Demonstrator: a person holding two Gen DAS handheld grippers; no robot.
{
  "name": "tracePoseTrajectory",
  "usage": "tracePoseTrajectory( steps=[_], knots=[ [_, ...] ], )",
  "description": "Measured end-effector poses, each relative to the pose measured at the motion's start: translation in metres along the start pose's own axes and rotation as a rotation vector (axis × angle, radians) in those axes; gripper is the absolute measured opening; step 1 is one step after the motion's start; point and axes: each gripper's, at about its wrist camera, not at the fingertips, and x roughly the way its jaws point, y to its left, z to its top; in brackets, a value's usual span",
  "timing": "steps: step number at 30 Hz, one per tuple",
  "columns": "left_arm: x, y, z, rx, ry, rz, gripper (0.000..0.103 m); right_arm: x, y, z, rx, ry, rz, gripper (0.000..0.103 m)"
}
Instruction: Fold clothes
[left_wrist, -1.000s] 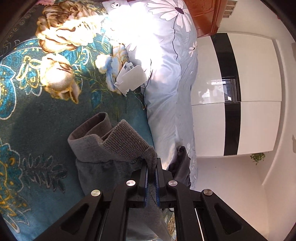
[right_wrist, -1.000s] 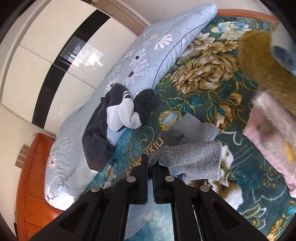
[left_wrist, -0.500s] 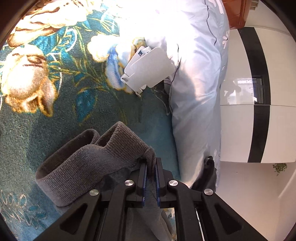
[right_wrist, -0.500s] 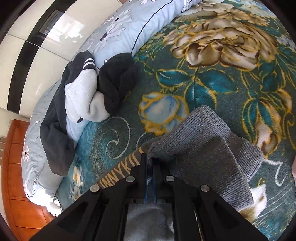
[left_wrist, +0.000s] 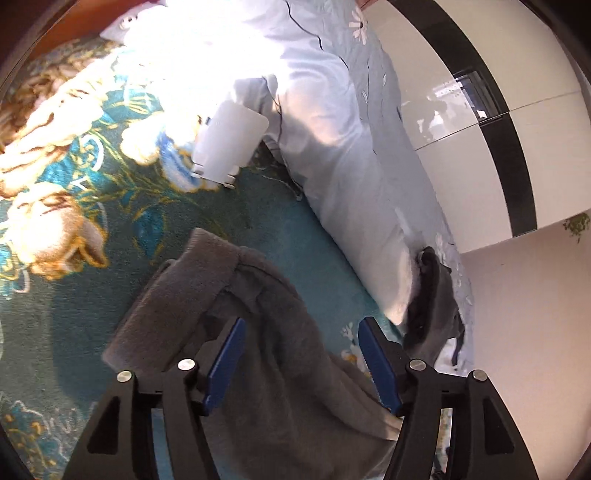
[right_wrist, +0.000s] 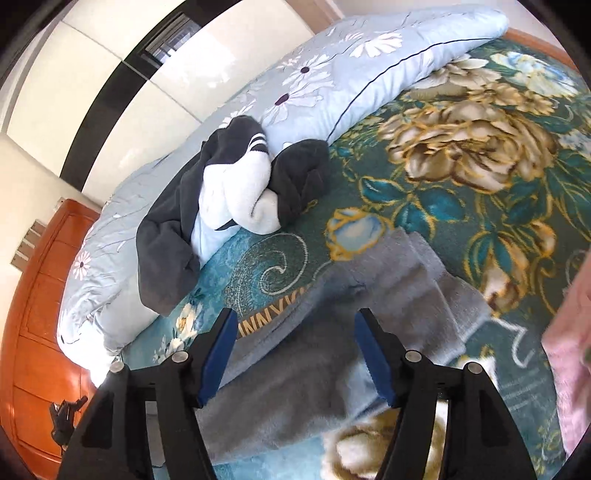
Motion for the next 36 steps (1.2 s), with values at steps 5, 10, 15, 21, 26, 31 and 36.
tracePoseTrajectory(
  steps=[5, 10, 15, 21, 26, 31, 36],
  knots=[
    [-0.020, 0.057, -0.032, -0.082, -0.077, 0.171, 0.069, -0.015, -0.028, -0.047, 0.106, 0.005, -0.008, 0.067],
    [-0.006, 0.108, -0.050, -0.231, -0.023, 0.158, 0.069, 0.002, -0.057, -0.070, 0.234, 0.062, -0.003, 0.067],
    [0.014, 0.104, -0.055, -0.261, 0.000, 0.045, 0.069, 0.009, -0.063, -0.063, 0.297, 0.004, 0.030, 0.067],
    [0.029, 0.089, -0.054, -0.209, -0.032, 0.082, 0.064, 0.017, -0.067, -0.057, 0.354, -0.056, 0.057, 0.067],
    [0.027, 0.088, -0.046, -0.239, -0.055, 0.101, 0.041, 0.020, -0.066, -0.050, 0.369, -0.071, 0.047, 0.054],
    [0.018, 0.080, -0.037, -0.226, -0.094, 0.101, 0.017, 0.024, -0.064, -0.049, 0.378, -0.035, 0.010, 0.023],
    [-0.014, 0.070, -0.023, -0.200, -0.157, 0.047, 0.015, 0.005, -0.053, -0.056, 0.338, -0.034, 0.057, 0.015]
  ],
)
